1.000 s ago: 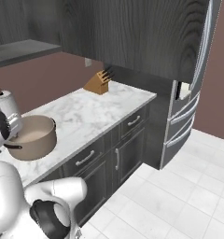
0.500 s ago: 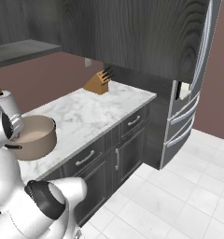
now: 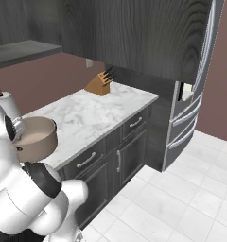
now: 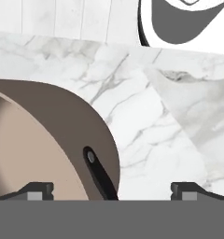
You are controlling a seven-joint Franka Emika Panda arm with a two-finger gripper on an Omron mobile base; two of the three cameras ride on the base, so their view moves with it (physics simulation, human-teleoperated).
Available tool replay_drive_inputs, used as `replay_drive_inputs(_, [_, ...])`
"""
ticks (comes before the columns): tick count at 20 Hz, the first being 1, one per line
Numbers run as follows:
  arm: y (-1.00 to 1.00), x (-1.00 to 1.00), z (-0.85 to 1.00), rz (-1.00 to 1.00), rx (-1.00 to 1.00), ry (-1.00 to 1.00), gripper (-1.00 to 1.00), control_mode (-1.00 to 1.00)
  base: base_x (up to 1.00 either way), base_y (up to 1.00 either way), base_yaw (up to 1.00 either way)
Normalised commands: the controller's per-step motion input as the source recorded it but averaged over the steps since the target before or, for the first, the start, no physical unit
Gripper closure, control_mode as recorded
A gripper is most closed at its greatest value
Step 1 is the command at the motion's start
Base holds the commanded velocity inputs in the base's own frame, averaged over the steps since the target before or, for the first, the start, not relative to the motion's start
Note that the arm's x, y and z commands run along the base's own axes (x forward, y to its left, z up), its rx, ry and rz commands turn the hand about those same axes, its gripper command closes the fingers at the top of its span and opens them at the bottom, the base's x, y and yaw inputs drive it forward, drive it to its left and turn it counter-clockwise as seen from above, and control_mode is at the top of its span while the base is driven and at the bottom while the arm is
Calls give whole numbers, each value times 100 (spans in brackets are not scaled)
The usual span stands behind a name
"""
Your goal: Pick the kettle from the cabinet and place it on a stove burner. Then pick the pot from the counter and place it on another stove burner. Finally, turn both burners on.
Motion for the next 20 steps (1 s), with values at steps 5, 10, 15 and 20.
replay_drive_inputs(5, [9, 31, -20, 5, 0, 1, -100, -100, 0, 0, 0])
replay_drive_inputs(10, [11, 28, -24, 5, -1, 1, -100, -100, 0, 0, 0])
replay_drive_inputs(15, [12, 15, -28, 5, -2, 1, -100, -100, 0, 0, 0])
replay_drive_inputs(20, [13, 13, -28, 5, -2, 0, 100, -100, 0, 0, 0])
